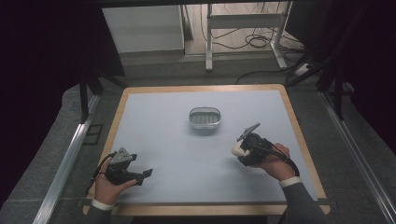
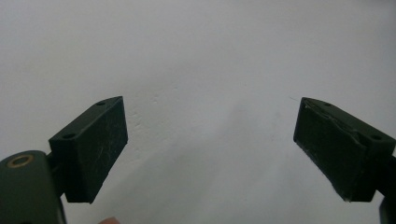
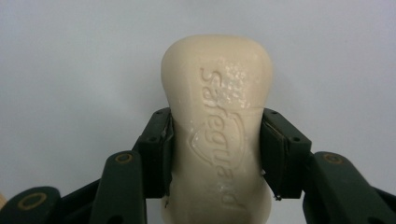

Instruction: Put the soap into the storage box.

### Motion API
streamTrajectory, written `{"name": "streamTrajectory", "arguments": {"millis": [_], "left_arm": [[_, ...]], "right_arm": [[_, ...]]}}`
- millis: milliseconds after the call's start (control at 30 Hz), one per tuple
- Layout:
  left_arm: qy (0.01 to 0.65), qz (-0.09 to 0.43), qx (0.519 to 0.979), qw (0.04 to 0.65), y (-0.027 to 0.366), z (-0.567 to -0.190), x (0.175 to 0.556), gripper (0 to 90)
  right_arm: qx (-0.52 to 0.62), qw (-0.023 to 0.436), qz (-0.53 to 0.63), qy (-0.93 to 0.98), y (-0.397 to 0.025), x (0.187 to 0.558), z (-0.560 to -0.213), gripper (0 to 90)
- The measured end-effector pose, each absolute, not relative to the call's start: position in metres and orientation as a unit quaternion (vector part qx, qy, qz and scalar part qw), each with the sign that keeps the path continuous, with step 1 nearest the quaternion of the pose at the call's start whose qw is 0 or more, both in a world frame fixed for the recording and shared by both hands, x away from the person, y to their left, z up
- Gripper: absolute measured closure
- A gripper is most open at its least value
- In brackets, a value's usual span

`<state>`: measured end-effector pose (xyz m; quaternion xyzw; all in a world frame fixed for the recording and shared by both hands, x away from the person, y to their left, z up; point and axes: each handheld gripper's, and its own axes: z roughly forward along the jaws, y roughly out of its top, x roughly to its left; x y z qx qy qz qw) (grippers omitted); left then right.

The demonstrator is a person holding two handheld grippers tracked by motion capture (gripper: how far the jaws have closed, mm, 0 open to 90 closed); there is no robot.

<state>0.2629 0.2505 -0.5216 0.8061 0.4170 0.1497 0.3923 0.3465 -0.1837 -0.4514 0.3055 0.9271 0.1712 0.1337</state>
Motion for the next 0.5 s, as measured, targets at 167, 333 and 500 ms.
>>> {"name": "streamTrajectory", "arguments": {"millis": [167, 333, 500], "left_arm": [[0.418, 0.150, 0.805, 0.393, 0.251, -0.521, 0.263, 10.4], [0.418, 0.150, 0.806, 0.392, 0.251, -0.522, 0.263, 10.4], [0.418, 0.150, 0.805, 0.394, 0.252, -0.521, 0.263, 10.3]], "right_arm": [[0.303, 0.138, 0.175, 0.927, -0.182, 0.351, -0.449, 49.4], [0.301, 0.141, 0.176, 0.926, -0.178, 0.356, -0.446, 49.4], [0.298, 0.143, 0.178, 0.927, -0.175, 0.361, -0.444, 49.4]]}}
